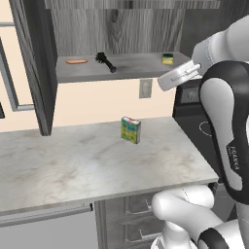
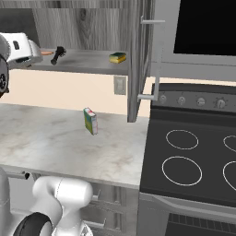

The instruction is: Pick the dish brush and sponge from the cabinet and place them on the counter.

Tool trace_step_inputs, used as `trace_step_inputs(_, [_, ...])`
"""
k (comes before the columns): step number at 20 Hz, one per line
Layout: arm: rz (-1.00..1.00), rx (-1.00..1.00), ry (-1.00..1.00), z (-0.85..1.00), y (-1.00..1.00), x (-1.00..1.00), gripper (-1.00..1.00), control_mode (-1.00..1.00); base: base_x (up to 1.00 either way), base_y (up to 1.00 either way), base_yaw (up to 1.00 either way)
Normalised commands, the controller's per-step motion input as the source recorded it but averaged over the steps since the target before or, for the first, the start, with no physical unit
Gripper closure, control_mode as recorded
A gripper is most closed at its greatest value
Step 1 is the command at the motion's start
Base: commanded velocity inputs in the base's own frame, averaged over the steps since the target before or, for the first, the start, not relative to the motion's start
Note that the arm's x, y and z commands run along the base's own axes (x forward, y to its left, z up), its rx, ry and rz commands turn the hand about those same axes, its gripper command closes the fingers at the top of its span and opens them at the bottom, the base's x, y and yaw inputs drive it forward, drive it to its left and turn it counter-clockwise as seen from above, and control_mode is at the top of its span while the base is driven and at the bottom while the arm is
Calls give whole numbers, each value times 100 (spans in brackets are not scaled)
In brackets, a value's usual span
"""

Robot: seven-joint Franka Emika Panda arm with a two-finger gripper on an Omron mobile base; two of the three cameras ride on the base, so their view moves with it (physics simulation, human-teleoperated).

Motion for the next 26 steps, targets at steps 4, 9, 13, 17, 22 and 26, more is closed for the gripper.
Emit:
trace_step_inputs(4, [0, 0, -1, -10, 0, 26, -100, -100, 0, 0, 0])
trace_step_inputs(9, [0, 0, -4, -18, 0, 31, -100, -100, 0, 0, 0])
trace_step_inputs(13, [-3, 0, -3, -3, 0, 32, -100, -100, 0, 0, 0])
trace_step_inputs(17, [-9, 5, -1, 0, 2, 38, -100, -100, 0, 0, 0])
trace_step_inputs(22, [-10, 11, 0, 0, 7, 31, -100, -100, 0, 0, 0])
trace_step_inputs(26, [-4, 16, 0, 0, 16, 23, -100, -100, 0, 0, 0])
